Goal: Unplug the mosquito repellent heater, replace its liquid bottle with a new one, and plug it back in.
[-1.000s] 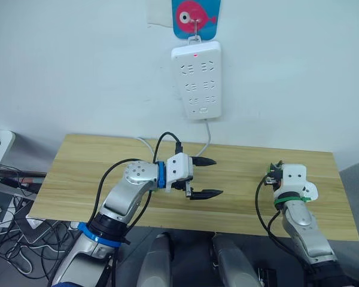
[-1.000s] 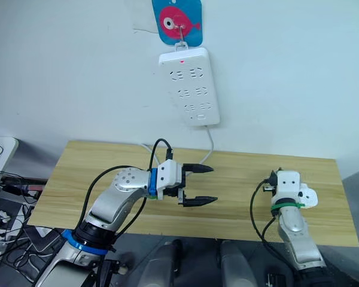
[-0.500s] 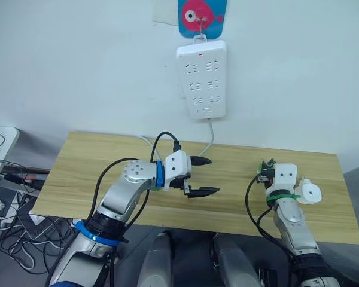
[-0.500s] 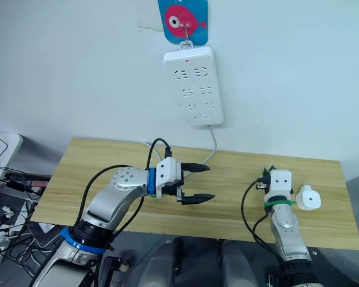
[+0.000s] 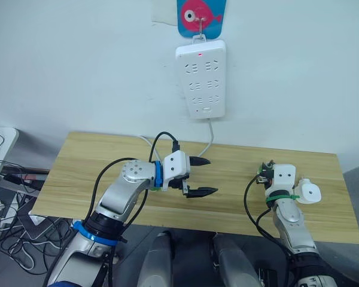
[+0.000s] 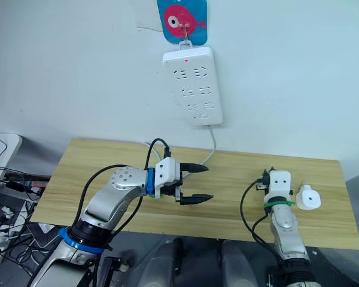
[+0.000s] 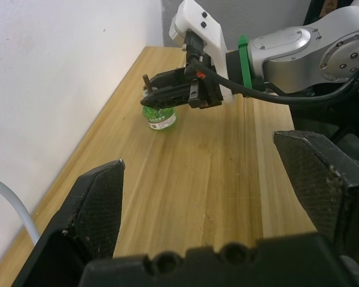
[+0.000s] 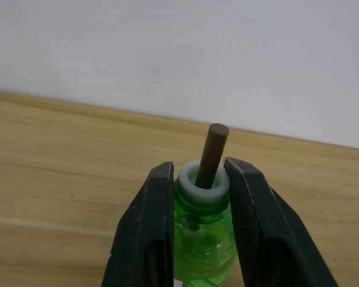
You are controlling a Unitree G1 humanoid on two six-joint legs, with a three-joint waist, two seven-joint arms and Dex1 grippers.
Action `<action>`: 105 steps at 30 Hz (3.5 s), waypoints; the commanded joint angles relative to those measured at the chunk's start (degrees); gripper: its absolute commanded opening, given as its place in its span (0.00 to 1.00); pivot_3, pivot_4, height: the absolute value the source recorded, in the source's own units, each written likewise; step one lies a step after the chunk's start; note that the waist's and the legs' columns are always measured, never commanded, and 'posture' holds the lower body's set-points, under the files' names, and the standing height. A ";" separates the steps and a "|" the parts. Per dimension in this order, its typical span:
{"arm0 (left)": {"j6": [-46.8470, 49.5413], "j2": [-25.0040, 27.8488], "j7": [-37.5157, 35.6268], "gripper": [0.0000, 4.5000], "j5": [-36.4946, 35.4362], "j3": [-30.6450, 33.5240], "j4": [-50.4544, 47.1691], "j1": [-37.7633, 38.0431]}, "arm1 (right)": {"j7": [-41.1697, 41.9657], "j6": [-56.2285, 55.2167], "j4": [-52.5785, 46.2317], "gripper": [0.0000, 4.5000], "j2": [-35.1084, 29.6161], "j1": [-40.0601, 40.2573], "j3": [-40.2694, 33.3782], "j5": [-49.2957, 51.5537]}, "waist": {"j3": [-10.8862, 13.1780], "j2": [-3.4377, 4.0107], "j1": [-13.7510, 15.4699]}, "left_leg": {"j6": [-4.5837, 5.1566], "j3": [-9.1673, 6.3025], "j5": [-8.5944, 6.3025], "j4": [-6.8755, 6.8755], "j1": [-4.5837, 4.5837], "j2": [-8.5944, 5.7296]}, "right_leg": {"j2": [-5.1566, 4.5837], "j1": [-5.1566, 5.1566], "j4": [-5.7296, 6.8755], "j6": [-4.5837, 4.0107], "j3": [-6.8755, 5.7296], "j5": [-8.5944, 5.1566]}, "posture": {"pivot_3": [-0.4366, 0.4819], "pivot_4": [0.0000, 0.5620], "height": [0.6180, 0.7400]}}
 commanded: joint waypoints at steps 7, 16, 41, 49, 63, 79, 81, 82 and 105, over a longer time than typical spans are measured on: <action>0.11 0.61 -0.25 1.00 0.08 -0.01 -2.10 0.47 | 0.87 -1.49 1.32 0.19 0.24 -0.21 -1.13 -0.64 | 0.00 0.00 0.00 | 0.00 0.00 0.00 0.00 0.00 0.00 | 0.00 0.00 0.00 0.00 0.00 0.00 | 0.66 0.63 1.00; 0.77 0.58 -0.43 1.00 -0.08 -0.16 -2.92 0.86 | 1.00 -1.72 3.53 0.19 -0.40 -0.40 -1.74 -1.15 | 0.00 0.00 0.00 | 0.00 0.00 0.00 0.00 0.01 0.00 | 0.00 0.01 -0.01 0.00 0.00 0.00 | 0.66 0.63 1.00; 7.95 2.00 10.52 1.00 -8.49 12.81 -23.77 14.19 | 12.19 24.96 -45.60 0.99 -6.79 22.34 -1.08 3.22 | 0.02 0.04 0.11 | -0.04 -0.21 0.01 -0.25 -0.02 0.08 | -0.09 -0.19 -0.06 -0.10 0.15 -0.09 | 0.70 0.59 1.00; 2.78 1.49 18.68 1.00 -7.56 22.89 -27.92 31.49 | 24.67 40.99 -59.58 0.99 -15.75 14.82 1.69 15.98 | 0.08 -0.06 1.12 | -0.07 -0.33 0.02 -0.33 -0.02 0.16 | -0.09 -0.19 -0.07 -0.32 0.13 -0.23 | 0.73 0.59 1.00; -23.22 -9.09 24.59 1.00 1.31 22.13 -6.63 40.34 | 44.62 47.16 -55.65 0.99 -30.92 -4.25 3.23 27.00 | 0.89 -0.55 3.83 | -0.08 -0.22 0.00 -0.69 -0.14 0.07 | -0.17 -0.27 -0.36 -0.39 -0.02 -0.28 | 0.70 0.65 1.00; -43.59 -14.59 30.63 1.00 9.65 19.00 28.10 23.97 | 40.58 60.37 -61.09 0.99 -33.72 -10.46 -1.73 37.32 | 1.72 -0.74 3.06 | -0.09 -0.11 0.01 -0.68 -0.14 0.07 | -0.14 -0.36 -0.18 -0.35 -0.09 -0.25 | 0.59 0.72 1.00; -44.56 -14.87 30.56 1.00 9.60 18.78 29.73 23.00 | 40.87 61.60 -61.96 0.99 -34.42 -11.01 -2.26 39.33 | 1.89 -0.74 2.73 | -0.09 -0.16 0.01 -0.67 -0.13 0.07 | -0.14 -0.36 -0.16 -0.34 -0.09 -0.23 | 0.59 0.73 1.00; -45.12 -14.99 30.65 1.00 9.65 18.80 30.70 22.40 | 41.50 61.62 -62.39 0.99 -35.04 -11.17 -2.11 39.86 | 1.96 -0.75 2.64 | -0.09 -0.17 0.01 -0.67 -0.12 0.07 | -0.15 -0.36 -0.14 -0.33 -0.09 -0.23 | 0.59 0.73 1.00; -46.66 -14.23 32.12 0.50 11.22 17.13 32.93 20.00 | 33.72 62.59 -62.58 1.00 -34.90 -10.58 -2.56 41.75 | 2.09 -0.77 1.33 | -0.13 -0.14 0.03 -0.68 -0.09 0.08 | -0.14 -0.35 -0.10 -0.28 -0.14 -0.21 | 0.60 0.69 1.00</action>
